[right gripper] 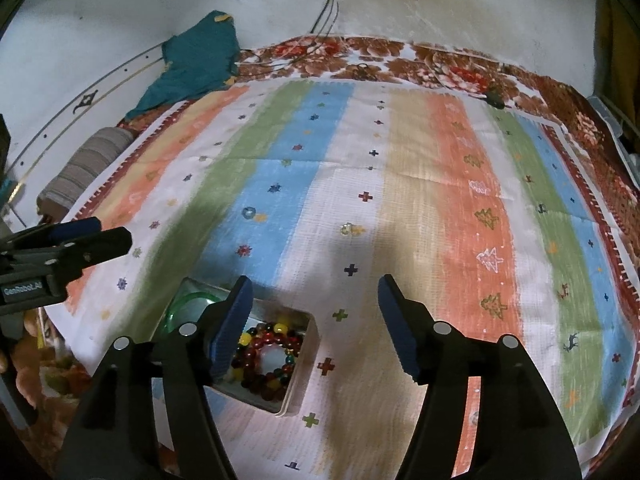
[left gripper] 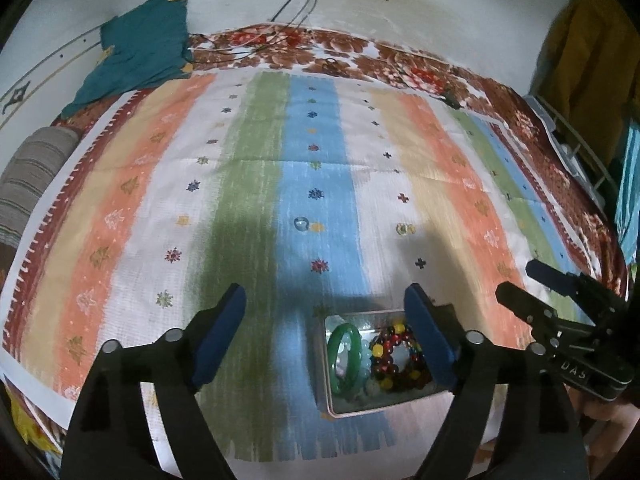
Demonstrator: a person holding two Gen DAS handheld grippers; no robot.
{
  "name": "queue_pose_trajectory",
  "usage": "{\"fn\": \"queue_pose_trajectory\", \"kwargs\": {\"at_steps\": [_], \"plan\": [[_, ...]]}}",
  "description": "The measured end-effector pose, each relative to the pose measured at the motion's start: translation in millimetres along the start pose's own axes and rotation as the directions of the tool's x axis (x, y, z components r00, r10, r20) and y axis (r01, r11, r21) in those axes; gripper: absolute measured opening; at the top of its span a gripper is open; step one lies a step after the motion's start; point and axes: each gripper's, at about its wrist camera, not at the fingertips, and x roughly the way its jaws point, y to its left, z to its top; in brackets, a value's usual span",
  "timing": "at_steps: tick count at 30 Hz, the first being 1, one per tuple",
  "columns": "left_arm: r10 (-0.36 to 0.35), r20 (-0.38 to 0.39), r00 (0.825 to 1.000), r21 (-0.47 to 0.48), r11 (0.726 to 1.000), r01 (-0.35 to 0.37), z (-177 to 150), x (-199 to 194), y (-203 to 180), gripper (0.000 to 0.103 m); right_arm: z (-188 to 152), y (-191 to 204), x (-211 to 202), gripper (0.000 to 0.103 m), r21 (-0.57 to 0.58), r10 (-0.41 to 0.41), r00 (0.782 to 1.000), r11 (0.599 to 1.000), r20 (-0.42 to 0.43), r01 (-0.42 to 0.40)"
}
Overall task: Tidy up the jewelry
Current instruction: 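Move both tools toward the small dark ring and gold earring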
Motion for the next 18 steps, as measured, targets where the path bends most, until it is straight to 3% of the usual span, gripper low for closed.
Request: {"fn": "queue_pose_trajectory", "kwargs": {"at_steps": [3,9,18], "plan": [[0.002,0.01,1.0,-0.012,1.0,-0.002,5,1,2,0.092,1,-2,1,0.08,0.015,-0.009,1.0,1.0,0.003,0.009],[0.015,0.004,1.0,-0.019,1.0,-0.015,16,12,6,0.097,8,-3,11,0.087,0.011,-0.025,1.0,1.0,-0.012,0.026],[0.033,-0.032,0.999,-0.008,0.999,-0.033,28,31,11,0.097,17,-3,27,0.088,-0.014,-0.025,0.999,1.0,-0.042,0.025]]}}
